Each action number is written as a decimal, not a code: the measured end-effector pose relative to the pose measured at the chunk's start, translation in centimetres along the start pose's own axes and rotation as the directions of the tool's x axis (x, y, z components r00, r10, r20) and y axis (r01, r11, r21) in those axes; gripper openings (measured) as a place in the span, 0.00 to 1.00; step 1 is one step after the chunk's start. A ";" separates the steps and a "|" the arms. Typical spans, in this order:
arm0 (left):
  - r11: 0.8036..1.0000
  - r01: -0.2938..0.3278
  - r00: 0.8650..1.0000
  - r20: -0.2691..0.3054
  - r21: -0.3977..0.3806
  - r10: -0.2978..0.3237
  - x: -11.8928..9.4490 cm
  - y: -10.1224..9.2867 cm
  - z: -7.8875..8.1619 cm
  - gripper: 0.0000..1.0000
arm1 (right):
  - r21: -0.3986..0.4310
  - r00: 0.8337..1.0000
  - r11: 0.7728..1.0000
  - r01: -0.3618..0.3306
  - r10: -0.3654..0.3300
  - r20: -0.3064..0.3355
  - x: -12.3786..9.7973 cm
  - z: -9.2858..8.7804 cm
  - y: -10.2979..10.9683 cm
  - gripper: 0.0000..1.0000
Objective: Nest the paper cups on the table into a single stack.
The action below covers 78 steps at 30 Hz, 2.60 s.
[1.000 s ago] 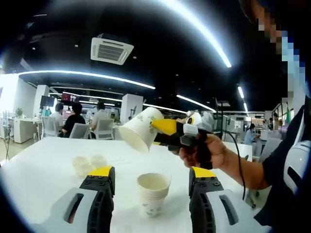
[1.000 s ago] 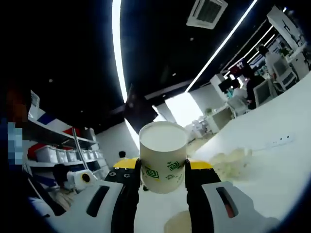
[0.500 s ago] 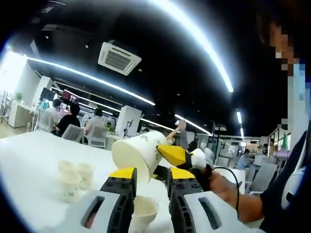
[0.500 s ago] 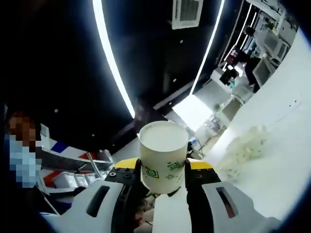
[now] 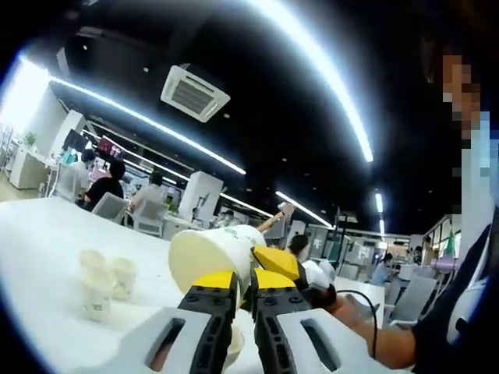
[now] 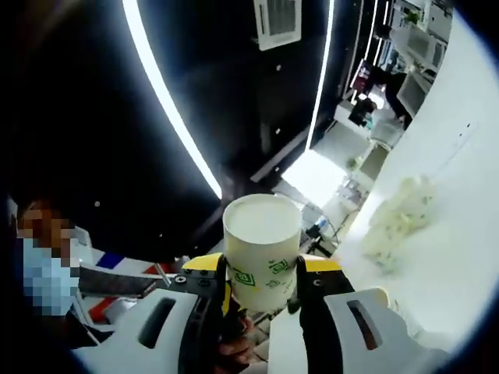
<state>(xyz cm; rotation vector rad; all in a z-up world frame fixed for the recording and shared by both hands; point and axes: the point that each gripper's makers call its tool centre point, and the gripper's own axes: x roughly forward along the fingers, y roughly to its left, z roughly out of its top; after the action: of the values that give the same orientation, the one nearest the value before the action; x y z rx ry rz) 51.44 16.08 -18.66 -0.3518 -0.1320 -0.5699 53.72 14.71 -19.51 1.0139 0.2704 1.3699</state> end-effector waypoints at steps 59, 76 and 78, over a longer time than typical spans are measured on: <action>0.822 0.268 0.793 -0.600 0.502 0.108 -1.2 -1.7 -1.3 0.03 | -0.976 0.854 -0.014 -0.219 -0.486 -0.185 -3.0 -1.3 1.5 0.54; 0.774 0.349 0.717 -0.682 0.529 0.143 -1.1 -3.4 -3.1 0.03 | -0.915 0.833 -0.230 -0.330 -0.528 -0.168 -1.3 -3.6 1.4 0.50; 0.768 0.356 0.710 -0.688 0.532 0.148 -1.0 -3.5 -3.3 0.03 | -0.913 0.834 -0.241 -0.331 -0.527 -0.163 -1.2 -3.6 1.4 0.49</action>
<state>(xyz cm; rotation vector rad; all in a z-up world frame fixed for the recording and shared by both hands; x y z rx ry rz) 48.74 12.66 -20.98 0.5758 0.4056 -0.7108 49.98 15.04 -21.05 -0.9657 -0.4148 1.0803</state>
